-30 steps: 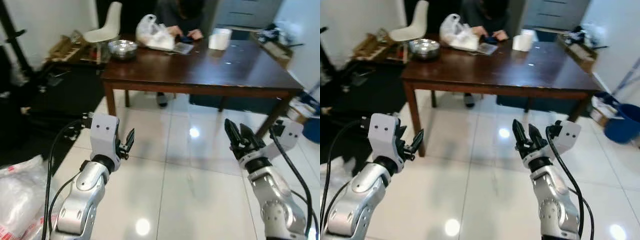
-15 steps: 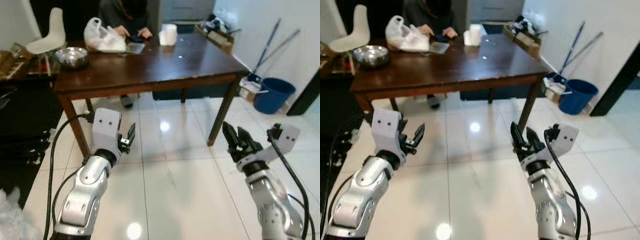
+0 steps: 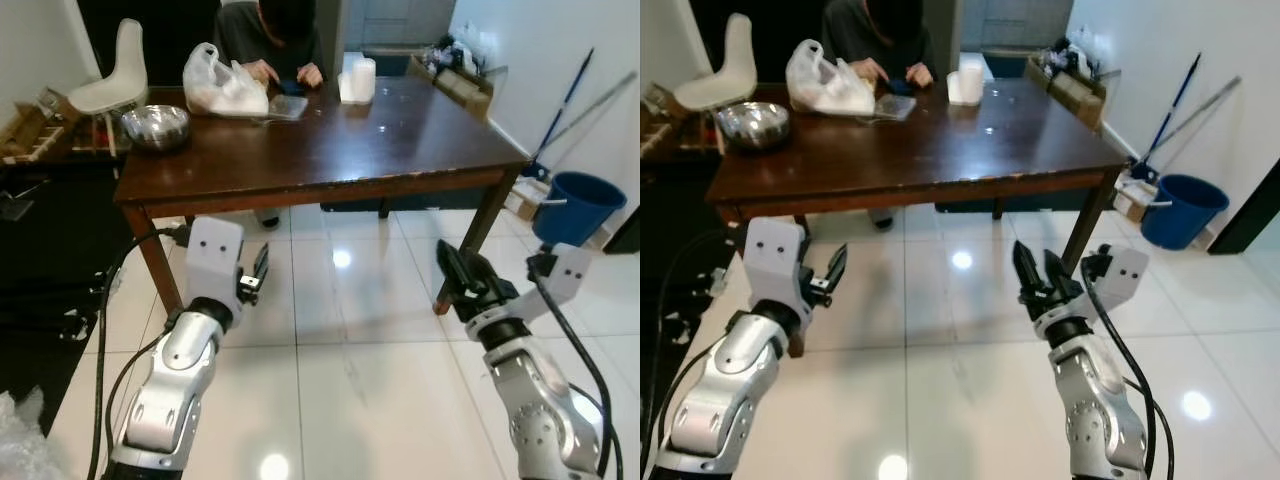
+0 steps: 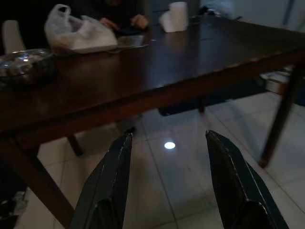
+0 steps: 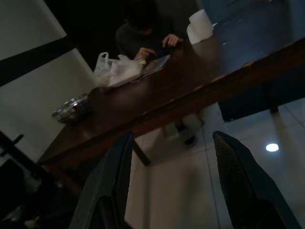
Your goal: Setting the table
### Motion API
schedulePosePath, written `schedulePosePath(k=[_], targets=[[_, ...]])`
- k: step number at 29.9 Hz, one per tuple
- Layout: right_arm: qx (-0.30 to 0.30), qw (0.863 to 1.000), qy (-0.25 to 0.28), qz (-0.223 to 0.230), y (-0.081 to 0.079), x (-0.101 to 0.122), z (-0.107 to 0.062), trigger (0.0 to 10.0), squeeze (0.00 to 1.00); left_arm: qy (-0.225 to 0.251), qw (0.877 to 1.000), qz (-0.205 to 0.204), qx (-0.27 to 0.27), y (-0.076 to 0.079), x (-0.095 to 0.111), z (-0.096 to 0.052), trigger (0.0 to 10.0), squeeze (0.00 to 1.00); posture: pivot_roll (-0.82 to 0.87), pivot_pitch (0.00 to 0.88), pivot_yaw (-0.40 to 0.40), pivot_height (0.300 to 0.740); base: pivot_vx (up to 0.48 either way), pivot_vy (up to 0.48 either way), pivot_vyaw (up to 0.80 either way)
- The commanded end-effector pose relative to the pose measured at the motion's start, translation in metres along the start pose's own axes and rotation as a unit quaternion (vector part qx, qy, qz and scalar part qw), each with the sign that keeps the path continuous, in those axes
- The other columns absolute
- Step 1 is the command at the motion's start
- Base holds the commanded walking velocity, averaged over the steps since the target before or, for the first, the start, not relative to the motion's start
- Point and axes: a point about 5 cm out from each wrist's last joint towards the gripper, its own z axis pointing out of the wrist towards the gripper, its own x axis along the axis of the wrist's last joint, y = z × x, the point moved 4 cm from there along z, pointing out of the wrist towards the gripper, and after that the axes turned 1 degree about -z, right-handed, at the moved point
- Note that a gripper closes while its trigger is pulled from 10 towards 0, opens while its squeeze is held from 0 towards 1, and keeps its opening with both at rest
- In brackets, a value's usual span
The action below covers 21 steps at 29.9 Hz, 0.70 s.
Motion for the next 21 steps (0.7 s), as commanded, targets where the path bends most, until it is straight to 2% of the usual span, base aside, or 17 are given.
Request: schedulePosePath(k=[1,7,13,21], targets=[[-0.008,1.000,0.003,-0.006,0.005,0.003,-0.002,10.0,0.00,-0.002,1.000,0.000,-0.007,0.005,-0.002,0.001,10.0,0.00,-0.09,0.000,0.072,0.740,0.480,0.000,0.00],[0.003,1.000,-0.001,-0.005,0.003,0.002,-0.002,10.0,0.00,0.000,1.000,0.000,-0.007,0.005,-0.001,0.002,10.0,0.00,-0.09,0.000,0.075,0.740,0.480,0.000,0.00],[0.065,0.997,-0.029,0.002,-0.016,-0.006,-0.005,10.0,0.00,0.003,1.000,0.000,-0.003,0.004,0.000,0.003,10.0,0.00,-0.09,0.000,0.074,0.740,0.480,0.000,0.00],[0.078,0.996,-0.035,0.004,-0.022,-0.009,-0.006,10.0,0.00,0.004,1.000,0.000,-0.003,0.005,0.001,0.004,10.0,0.00,-0.09,0.000,0.076,0.740,0.480,0.000,0.00]])
